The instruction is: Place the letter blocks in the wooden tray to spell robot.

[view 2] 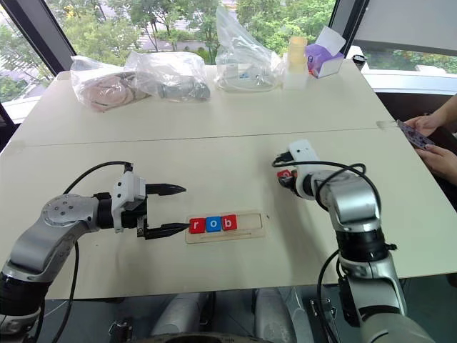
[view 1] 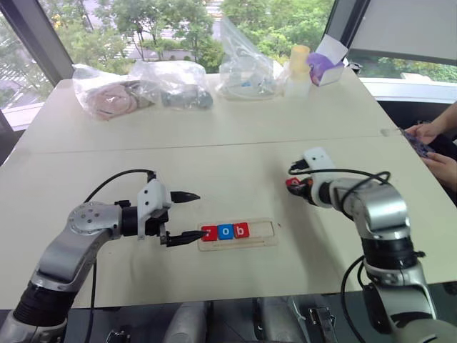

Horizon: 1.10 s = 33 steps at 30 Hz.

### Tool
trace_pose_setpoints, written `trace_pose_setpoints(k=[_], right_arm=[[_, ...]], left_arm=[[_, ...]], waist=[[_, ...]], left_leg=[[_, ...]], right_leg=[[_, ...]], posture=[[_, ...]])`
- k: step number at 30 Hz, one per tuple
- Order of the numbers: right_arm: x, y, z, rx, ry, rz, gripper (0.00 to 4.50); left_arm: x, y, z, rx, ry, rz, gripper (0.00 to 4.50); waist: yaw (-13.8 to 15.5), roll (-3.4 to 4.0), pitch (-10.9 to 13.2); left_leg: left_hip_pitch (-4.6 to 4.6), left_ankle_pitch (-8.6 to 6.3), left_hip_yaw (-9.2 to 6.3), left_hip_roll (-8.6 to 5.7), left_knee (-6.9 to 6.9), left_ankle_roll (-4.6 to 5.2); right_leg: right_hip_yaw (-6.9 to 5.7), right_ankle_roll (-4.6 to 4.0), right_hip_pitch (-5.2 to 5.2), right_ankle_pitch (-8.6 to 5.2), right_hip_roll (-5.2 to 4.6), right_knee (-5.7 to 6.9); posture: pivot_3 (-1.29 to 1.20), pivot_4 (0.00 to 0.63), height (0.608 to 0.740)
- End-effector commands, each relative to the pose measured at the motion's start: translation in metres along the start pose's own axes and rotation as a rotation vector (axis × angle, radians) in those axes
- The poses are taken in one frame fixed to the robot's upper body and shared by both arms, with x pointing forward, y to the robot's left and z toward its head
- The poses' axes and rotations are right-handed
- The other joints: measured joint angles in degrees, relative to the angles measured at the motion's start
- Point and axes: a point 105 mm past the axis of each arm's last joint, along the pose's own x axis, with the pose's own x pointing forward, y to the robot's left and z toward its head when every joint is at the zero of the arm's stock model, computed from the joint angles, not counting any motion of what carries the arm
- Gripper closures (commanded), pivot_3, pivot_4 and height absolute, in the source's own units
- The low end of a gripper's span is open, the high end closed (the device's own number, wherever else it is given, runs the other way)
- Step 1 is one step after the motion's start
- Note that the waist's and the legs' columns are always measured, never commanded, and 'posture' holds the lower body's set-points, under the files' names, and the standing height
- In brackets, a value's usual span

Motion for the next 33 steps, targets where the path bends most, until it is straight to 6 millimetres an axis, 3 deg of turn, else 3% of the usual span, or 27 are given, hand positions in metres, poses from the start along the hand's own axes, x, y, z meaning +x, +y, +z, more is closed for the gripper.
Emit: trace_pose_setpoints(k=[1, 9, 13, 16, 21, 24, 33], right_arm=[[-0.029, 0.005, -0.025, 0.023, -0.012, 0.029, 3.37], [-0.041, 0.029, -0.051, 0.054, -0.033, 0.094, 3.37], [-0.044, 0.03, -0.047, 0.032, -0.035, 0.117, 1.45], [-0.06, 0.03, -0.036, -0.183, 0.028, 0.202, 0.07], [-0.072, 0.019, -0.017, -0.459, 0.005, 0.305, 0.07], [-0.066, 0.01, -0.013, -0.765, -0.096, 0.435, 0.07], [-0.029, -0.015, -0.033, -0.854, -0.079, 0.631, 0.07]], left_arm=[[0.0, 0.0, 0.005, 0.032, -0.02, 0.003, 0.0], [0.001, 0.001, 0.004, 0.032, -0.02, -0.004, 0.0], [0.002, 0.003, 0.005, 0.036, -0.02, -0.007, 0.0], [0.003, 0.004, 0.006, 0.041, -0.02, -0.008, 0.0], [0.004, 0.006, 0.006, 0.047, -0.023, -0.008, 0.0], [0.006, 0.008, 0.007, 0.052, -0.027, -0.006, 0.0], [0.004, 0.003, 0.009, 0.058, -0.028, -0.003, 0.0]], waist=[[0.16, -0.02, -0.02], [-0.11, -0.01, -0.03], [-0.1, -0.02, -0.03], [-0.07, 0.21, 0.11], [-0.02, 0.06, 0.08], [-0.06, 0.06, 0.09], [-0.24, 0.05, 0.14]], left_leg=[[0.0, 0.0, -0.04, 0.01, -0.01, 0.0], [0.14, 0.0, -0.02, 0.07, 0.08, 0.01], [0.15, 0.0, -0.01, 0.06, 0.11, 0.01], [0.14, 0.0, 0.01, 0.03, 0.15, 0.01], [0.16, -0.01, -0.06, 0.07, 0.12, 0.06], [0.15, -0.03, -0.02, 0.04, 0.09, 0.08], [0.23, -0.04, 0.04, 0.03, 0.14, 0.1]], right_leg=[[-0.03, 0.0, 0.02, -0.01, 0.0, -0.01], [-0.03, 0.0, 0.2, -0.02, 0.02, -0.02], [-0.04, 0.01, 0.24, -0.02, 0.04, -0.03], [-0.05, 0.01, 0.26, -0.03, 0.02, -0.06], [-0.25, 0.11, 0.41, -0.12, 0.02, -0.2], [-0.27, 0.17, 0.42, -0.14, -0.01, -0.23], [-0.14, 0.17, 0.47, -0.13, -0.04, -0.22]], posture=[[0.0, 0.15, 0.74], [0.0, 0.15, 0.74], [0.0, 0.15, 0.74], [0.0, 0.15, 0.74], [0.0, 0.15, 0.74], [0.0, 0.15, 0.74], [0.0, 0.15, 0.74]])
